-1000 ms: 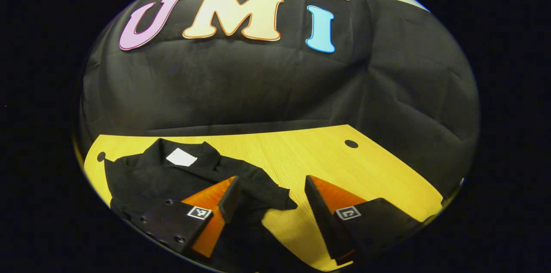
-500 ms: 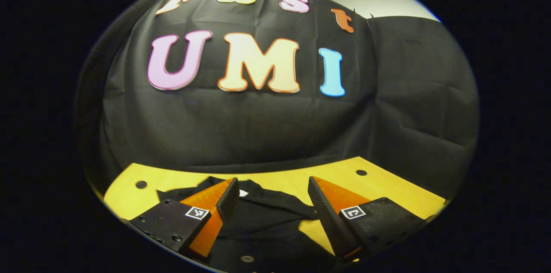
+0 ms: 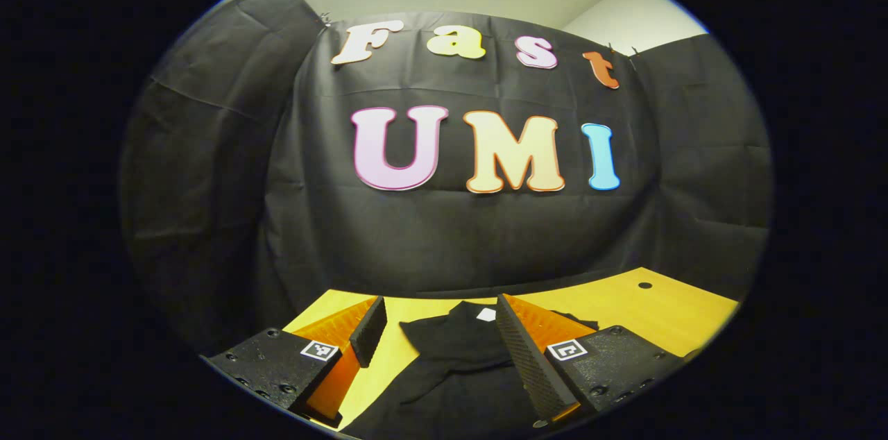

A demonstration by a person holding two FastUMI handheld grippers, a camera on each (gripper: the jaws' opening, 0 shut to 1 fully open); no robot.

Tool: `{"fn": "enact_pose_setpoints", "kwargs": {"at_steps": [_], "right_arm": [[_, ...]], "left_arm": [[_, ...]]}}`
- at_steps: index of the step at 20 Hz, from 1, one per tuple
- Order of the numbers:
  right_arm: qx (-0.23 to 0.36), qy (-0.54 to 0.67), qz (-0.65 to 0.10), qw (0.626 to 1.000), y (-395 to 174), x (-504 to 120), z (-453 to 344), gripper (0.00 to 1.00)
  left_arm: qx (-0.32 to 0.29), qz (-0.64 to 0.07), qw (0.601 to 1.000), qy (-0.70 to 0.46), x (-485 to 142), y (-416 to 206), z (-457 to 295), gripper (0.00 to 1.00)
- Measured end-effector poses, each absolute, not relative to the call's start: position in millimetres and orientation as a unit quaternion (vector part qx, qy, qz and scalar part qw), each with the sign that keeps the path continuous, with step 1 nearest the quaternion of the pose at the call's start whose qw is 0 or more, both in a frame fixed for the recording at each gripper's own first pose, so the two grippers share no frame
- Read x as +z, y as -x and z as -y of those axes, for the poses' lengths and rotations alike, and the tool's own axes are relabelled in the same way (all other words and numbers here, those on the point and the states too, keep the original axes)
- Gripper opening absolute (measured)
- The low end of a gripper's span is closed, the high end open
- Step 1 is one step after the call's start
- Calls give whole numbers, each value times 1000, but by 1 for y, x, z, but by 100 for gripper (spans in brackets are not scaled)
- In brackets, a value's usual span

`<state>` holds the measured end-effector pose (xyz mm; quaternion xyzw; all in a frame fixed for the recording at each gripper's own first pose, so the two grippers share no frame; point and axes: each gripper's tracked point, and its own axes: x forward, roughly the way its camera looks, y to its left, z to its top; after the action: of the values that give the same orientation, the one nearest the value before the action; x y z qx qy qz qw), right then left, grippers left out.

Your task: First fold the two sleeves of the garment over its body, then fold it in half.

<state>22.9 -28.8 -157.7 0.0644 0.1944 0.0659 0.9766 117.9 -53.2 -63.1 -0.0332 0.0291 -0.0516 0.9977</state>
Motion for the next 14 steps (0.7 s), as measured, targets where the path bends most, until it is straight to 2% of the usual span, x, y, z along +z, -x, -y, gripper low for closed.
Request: {"fn": "enact_pose_setpoints", "kwargs": {"at_steps": [6,14], "right_arm": [[82,-49,-205,974,-10,-186,15,98],[102,-15,-239,965,10,-242,1,98]], "left_arm": [[-13,-82,996,13,-120,-40,1,92],[-25,-175,984,15,-207,40,10,93]]}}
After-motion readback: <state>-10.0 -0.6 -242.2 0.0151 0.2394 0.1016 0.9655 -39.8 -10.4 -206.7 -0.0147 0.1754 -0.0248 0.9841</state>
